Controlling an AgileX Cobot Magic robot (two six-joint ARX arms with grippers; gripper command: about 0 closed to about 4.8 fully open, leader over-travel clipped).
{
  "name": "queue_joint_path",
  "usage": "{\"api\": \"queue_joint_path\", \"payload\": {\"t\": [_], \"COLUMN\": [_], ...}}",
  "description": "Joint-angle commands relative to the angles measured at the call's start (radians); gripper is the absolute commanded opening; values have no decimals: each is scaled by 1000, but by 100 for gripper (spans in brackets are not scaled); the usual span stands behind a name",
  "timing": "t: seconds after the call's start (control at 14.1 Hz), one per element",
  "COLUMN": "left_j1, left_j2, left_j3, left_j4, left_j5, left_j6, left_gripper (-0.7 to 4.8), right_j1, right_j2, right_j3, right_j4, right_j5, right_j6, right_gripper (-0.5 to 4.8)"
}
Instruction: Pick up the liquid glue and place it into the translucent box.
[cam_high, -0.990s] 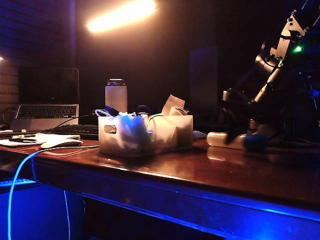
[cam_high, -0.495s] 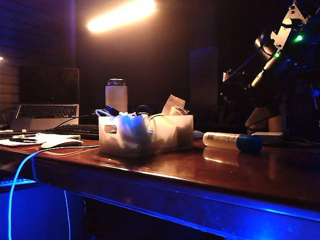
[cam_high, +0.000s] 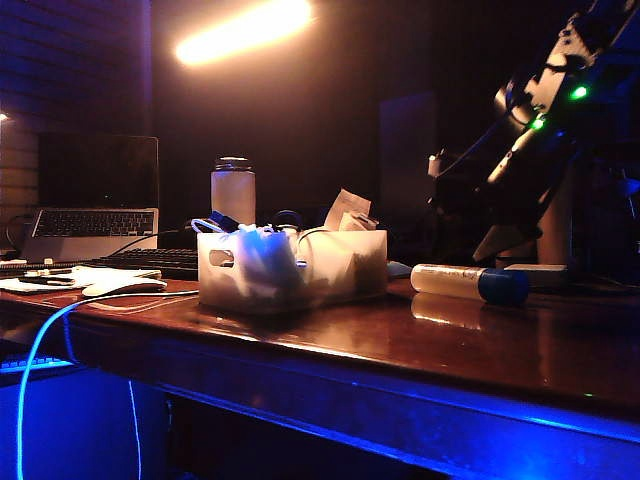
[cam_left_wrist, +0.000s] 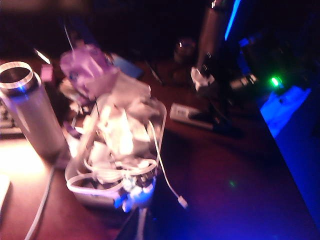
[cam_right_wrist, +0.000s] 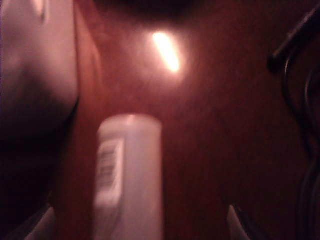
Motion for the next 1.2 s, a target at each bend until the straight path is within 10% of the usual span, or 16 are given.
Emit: {"api": "queue_joint_path", "payload": {"t": [0.07,0.64,0.85,1.2], "left_j1": [-1,-1,-1,-1], "left_j2": [-3,-3,-3,-3], "left_j3": [5,5,5,5], "left_j4": [-4,2,3,3], "left_j5": [8,8,8,8], "left_j6": [0,0,0,0], "left_gripper": [-5,-5,-5,-5], "right_j1": [0,0,0,1], "right_j2": [56,103,101,72], "right_j3": [71,87,87,87], "right_j4": [-49,-133,-139,-138], "right_j5": [1,43,45,45], "right_j6": [-3,-5,-5,-2], "right_gripper": [479,479,247,237]}}
